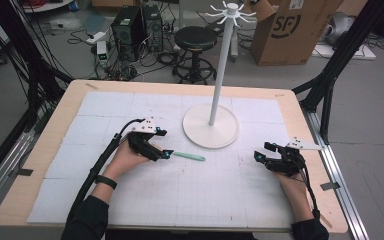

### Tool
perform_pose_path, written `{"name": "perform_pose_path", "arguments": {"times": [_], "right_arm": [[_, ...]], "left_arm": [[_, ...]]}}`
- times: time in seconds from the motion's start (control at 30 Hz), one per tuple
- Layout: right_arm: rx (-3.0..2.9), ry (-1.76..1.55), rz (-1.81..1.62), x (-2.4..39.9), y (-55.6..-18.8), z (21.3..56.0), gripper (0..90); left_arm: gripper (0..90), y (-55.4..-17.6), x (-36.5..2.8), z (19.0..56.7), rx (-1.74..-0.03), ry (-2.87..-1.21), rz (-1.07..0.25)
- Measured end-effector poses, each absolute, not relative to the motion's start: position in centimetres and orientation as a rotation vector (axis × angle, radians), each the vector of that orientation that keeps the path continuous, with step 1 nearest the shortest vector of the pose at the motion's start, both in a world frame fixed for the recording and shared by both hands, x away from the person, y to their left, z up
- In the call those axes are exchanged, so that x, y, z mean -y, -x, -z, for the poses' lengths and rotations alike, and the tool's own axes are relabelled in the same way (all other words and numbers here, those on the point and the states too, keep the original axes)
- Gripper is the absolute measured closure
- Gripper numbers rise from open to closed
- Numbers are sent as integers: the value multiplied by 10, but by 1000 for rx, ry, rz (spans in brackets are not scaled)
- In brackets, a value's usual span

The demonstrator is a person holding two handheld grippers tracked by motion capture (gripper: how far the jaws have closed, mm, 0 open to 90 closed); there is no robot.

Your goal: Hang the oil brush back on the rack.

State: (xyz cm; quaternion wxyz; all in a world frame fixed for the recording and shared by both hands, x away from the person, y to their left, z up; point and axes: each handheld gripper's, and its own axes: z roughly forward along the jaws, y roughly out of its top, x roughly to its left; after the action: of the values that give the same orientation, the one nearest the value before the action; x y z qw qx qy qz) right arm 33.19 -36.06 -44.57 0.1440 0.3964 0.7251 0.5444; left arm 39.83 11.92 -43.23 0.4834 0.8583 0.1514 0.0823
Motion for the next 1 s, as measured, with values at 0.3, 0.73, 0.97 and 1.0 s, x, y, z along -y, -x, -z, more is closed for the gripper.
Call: {"name": "perform_pose_path", "arguments": {"times": [0.3, 0.73, 0.97, 1.0], "right_arm": [[-2092, -1141, -1572, 361, -332, 446, 282], [-2092, -1144, -1582, 361, -332, 446, 282], [-2094, -1137, -1580, 361, -332, 446, 282], [-2093, -1137, -1581, 361, -332, 446, 282]], "left_arm": [[435, -400, -113, 441, -309, -2188, -192], [657, -400, -111, 448, -303, -2231, -218], [752, -399, -111, 448, -293, -2234, -189], [756, -399, -111, 448, -294, -2235, -189]]}}
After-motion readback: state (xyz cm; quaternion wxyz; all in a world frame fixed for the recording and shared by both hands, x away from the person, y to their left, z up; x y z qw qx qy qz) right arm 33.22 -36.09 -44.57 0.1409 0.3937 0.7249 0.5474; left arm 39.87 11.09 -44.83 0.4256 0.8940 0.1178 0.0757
